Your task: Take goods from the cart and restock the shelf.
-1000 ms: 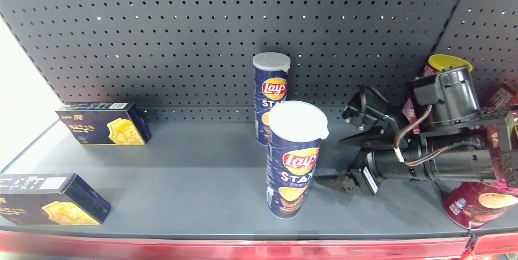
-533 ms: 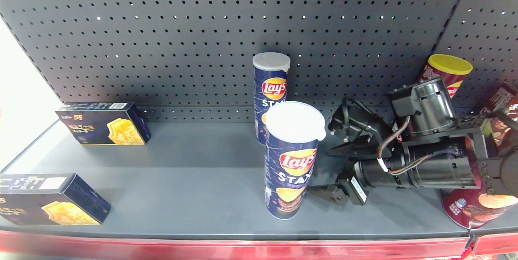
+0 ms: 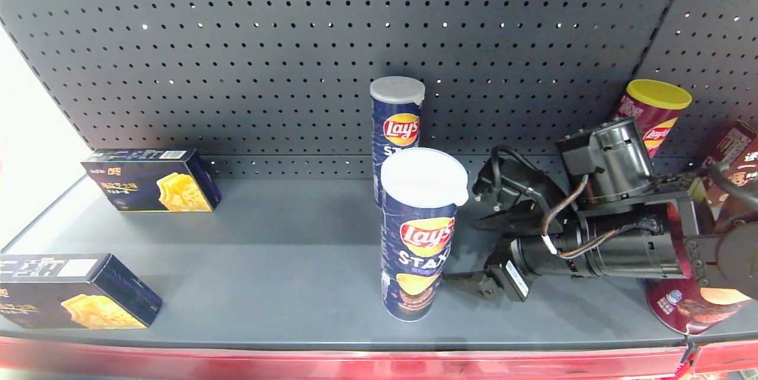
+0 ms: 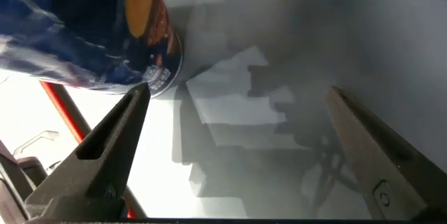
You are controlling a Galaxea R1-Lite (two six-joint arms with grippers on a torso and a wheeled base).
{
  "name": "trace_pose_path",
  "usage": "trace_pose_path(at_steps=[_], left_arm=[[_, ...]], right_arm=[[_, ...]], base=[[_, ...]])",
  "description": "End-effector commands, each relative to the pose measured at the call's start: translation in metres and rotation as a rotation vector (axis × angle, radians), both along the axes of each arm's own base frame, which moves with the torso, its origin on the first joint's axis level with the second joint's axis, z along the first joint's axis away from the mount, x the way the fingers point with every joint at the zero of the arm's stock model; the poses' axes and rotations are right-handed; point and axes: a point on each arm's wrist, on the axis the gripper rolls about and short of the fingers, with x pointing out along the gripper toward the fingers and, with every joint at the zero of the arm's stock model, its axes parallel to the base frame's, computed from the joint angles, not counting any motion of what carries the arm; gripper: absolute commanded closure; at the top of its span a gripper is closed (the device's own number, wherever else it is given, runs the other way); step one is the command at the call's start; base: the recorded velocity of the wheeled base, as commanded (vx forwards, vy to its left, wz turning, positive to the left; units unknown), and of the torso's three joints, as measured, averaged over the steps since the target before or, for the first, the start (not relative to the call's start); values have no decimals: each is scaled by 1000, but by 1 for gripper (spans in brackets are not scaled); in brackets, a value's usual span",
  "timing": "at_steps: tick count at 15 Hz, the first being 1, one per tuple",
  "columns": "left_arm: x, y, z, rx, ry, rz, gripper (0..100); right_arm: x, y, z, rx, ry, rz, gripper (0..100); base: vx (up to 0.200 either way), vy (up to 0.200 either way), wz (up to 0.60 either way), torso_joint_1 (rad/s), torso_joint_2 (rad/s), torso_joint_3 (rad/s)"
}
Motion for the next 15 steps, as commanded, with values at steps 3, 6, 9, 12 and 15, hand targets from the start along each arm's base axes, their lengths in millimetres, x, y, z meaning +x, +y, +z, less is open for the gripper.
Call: trace_pose_path(at_steps=[3,6,9,12,15], left_arm=[[0,0,0,0,1,0,0],[0,0,0,0,1,0,0],[0,0,0,0,1,0,0],[0,0,0,0,1,0,0],[0,0,0,0,1,0,0]], right_arm=[[2,-4,1,3,-4,-16,0],[1,-1,0,1,-1,-3,0],[0,5,-2,-3,4,14,0],[-2,9,-2,0,0,27,0],[-3,11,-3,-2,2,35,0]], base=[[0,0,0,0,0,0],[0,0,0,0,0,0],[0,0,0,0,0,0],[0,0,0,0,0,0],[0,0,0,0,0,0]])
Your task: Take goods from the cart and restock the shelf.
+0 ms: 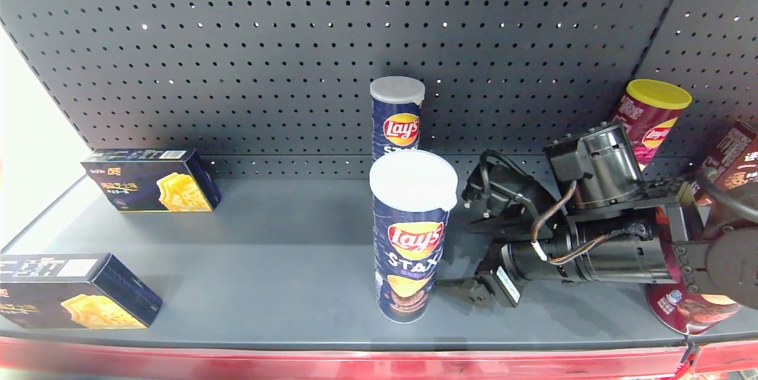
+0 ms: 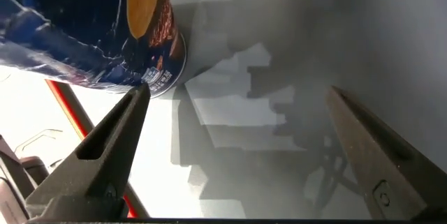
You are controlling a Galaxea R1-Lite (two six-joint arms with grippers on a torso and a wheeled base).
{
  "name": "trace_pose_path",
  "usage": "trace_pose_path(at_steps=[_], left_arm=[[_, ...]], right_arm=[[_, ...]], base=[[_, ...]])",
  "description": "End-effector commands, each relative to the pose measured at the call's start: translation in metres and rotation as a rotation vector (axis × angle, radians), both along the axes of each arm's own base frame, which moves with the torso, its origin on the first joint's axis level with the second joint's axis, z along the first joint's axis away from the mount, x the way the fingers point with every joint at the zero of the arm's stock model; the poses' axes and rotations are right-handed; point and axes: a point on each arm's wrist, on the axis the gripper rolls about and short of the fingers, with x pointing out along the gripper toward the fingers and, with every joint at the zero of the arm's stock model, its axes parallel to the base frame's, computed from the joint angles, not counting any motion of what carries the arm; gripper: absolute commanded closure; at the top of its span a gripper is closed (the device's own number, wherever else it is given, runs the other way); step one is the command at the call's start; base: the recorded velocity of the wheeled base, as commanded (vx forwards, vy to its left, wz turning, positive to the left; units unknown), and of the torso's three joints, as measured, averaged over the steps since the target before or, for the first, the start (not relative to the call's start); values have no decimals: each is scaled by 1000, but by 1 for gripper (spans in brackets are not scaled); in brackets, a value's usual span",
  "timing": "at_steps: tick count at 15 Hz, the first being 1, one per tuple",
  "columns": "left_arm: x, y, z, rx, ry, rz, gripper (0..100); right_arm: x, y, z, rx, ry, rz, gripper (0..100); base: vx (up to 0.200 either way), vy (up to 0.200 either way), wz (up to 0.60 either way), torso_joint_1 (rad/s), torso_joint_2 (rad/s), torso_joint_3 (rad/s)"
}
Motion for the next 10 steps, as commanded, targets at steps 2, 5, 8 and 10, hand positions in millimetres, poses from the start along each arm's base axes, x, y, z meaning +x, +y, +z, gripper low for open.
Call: trace_pose_path(at_steps=[2,5,8,10], left_arm=[[0,0,0,0,1,0,0],[0,0,0,0,1,0,0],[0,0,0,0,1,0,0],[0,0,0,0,1,0,0]], right_arm=[[0,1,-1,-3,5,0,0],[0,-1,-1,-2,3,-4,0],[1,-1,-1,-1,2,-4,0],[2,0,-2,-3,5,-3,0]], base=[[0,0,0,0,0,0],[0,0,0,0,0,0],[0,0,0,0,0,0],[0,0,0,0,0,0]])
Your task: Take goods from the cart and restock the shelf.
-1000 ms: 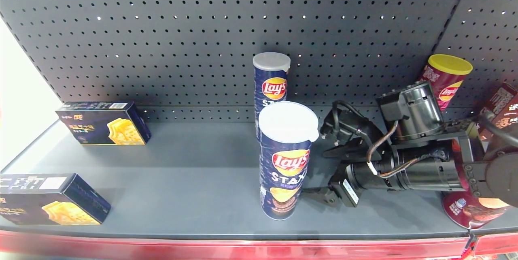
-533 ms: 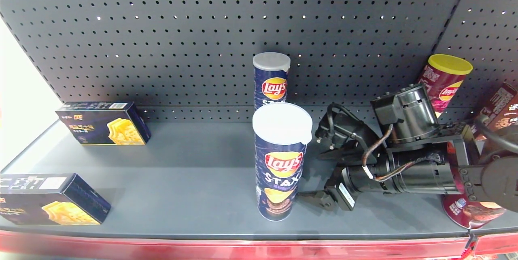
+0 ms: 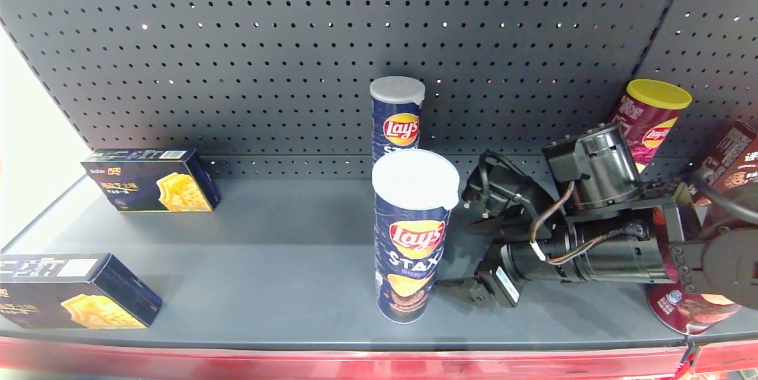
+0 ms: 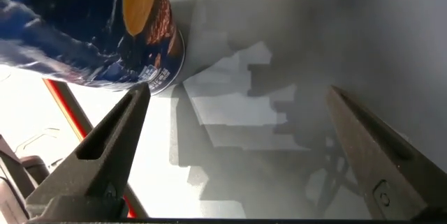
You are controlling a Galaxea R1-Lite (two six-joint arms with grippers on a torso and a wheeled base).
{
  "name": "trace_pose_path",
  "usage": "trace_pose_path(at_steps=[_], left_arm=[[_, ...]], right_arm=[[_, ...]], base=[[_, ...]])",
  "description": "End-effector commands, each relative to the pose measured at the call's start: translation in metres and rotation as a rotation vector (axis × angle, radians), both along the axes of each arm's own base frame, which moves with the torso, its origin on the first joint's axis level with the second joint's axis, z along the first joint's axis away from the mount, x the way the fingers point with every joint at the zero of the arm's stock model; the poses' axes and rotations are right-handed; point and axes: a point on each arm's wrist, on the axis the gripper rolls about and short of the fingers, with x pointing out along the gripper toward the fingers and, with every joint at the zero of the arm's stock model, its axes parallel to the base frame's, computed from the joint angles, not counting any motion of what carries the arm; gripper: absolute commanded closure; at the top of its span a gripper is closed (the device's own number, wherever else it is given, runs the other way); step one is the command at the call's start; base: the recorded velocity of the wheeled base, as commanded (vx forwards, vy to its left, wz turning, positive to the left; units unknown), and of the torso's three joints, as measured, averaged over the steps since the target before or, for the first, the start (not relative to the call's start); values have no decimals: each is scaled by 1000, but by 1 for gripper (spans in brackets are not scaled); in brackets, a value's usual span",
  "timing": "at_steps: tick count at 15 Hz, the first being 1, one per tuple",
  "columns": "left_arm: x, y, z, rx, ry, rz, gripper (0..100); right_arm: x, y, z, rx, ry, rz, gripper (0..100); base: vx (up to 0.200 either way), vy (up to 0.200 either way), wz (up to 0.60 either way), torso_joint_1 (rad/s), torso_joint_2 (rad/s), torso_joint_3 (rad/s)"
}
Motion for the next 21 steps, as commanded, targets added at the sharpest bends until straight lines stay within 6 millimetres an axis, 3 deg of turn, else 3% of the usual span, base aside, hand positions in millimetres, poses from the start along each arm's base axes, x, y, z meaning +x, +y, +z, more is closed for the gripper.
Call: trace_pose_path(at_steps=[1,12,18,21], left_arm=[[0,0,0,0,1,-2,0],[0,0,0,0,1,0,0],[0,0,0,0,1,0,0],[0,0,0,0,1,0,0]], right_arm=[[1,2,-2,-4,4,4,0],[6,-2,2,8,-10,-16,0],[-2,-39,64,175,-174,-122,0],[-12,-45,93,248,-280,-153,0]], base=[[0,0,0,0,0,0],[0,0,0,0,0,0],[0,0,0,0,0,0],[0,0,0,0,0,0]])
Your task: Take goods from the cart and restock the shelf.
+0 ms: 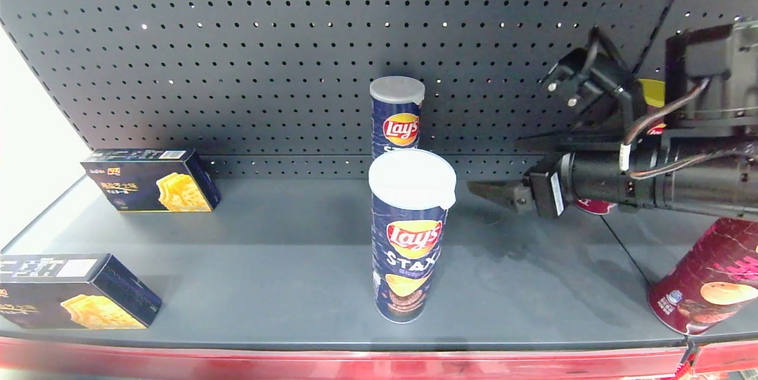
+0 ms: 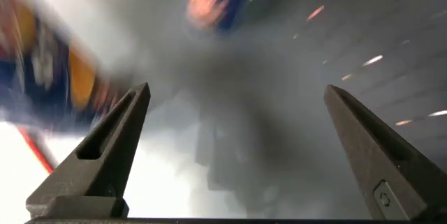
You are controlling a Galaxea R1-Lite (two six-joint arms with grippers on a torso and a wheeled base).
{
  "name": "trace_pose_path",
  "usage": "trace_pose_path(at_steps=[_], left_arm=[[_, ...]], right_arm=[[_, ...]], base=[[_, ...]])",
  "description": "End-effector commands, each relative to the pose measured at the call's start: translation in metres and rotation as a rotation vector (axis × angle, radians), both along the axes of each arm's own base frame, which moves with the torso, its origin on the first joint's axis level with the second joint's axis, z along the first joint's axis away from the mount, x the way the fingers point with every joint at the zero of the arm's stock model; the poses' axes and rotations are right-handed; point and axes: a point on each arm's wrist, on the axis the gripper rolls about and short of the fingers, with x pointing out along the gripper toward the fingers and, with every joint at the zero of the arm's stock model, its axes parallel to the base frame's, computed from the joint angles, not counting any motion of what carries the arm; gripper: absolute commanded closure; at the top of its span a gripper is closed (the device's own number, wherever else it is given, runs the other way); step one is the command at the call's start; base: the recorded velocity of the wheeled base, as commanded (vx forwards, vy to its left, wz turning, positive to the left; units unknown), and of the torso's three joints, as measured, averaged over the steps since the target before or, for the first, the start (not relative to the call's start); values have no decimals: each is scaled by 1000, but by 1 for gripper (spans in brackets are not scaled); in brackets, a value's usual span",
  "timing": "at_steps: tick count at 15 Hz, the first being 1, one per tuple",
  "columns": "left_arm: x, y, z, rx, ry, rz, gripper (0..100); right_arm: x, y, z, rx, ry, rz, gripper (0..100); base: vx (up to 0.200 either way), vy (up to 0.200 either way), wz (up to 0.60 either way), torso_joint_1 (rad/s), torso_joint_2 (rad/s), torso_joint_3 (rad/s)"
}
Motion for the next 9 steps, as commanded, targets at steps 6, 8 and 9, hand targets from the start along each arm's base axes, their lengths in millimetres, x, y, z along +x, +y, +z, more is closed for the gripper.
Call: trace_pose_path(at_steps=[6,8,9], left_arm=[[0,0,0,0,1,0,0],[0,0,0,0,1,0,0],[0,0,0,0,1,0,0]], right_arm=[[-68,-46,66,182,-217,-64,0],[-85,-60,72,206,-251,-72,0],[-98,-72,74,221,-278,-86,0]], base=[[0,0,0,0,0,0],[0,0,0,0,0,0],[0,0,0,0,0,0]])
